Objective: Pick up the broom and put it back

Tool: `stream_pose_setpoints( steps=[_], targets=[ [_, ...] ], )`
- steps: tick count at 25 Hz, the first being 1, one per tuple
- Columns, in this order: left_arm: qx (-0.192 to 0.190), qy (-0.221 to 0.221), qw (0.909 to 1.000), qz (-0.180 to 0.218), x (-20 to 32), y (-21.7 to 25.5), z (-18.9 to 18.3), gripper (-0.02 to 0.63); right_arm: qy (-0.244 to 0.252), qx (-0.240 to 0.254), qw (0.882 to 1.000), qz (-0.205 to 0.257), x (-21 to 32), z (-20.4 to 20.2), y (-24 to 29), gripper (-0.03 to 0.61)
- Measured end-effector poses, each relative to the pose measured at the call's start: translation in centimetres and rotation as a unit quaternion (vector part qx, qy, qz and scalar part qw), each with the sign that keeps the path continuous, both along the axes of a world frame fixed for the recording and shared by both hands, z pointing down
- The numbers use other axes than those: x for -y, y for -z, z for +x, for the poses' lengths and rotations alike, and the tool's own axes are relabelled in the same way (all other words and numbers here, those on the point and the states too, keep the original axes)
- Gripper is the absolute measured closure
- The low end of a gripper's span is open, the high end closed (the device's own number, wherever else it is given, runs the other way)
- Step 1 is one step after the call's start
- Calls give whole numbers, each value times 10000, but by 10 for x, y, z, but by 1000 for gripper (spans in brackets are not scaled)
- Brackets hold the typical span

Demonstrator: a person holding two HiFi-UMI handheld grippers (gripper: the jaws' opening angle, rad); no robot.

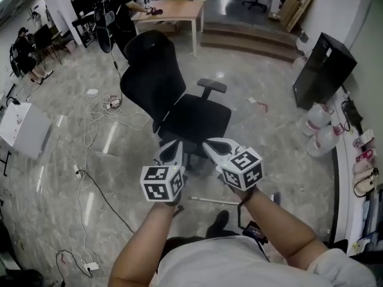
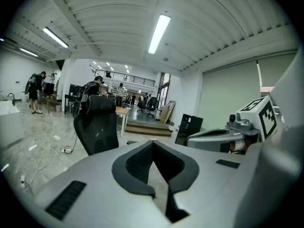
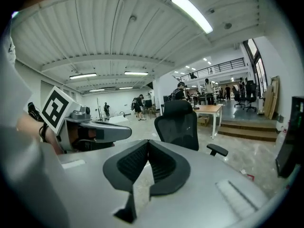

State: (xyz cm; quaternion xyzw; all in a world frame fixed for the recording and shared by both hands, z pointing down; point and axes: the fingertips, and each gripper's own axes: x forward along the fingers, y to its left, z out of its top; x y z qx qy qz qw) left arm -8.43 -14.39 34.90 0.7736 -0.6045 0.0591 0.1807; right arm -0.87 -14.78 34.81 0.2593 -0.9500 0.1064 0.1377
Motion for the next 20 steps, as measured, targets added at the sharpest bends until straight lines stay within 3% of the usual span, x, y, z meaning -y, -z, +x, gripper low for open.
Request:
stream_pose_setpoints(
  steps=[4, 11, 17, 20],
  targets=[
    [-54, 89, 9991, -416, 28, -63, -10, 609, 164, -258, 9983, -486, 37, -10, -69, 575],
    [-261, -24, 9940, -1059, 52, -207, -48, 609, 244, -939, 9870, -1279, 64, -30, -239, 574],
    [-446, -66, 9871, -1539, 55, -383, -77, 609, 718, -1670, 9682, -1717, 46, -33, -422, 545],
    [-438, -100, 9832, -1768, 50, -482, -85, 609, 1041, -2044, 9590, -1667, 41, -35, -523, 534]
  ],
)
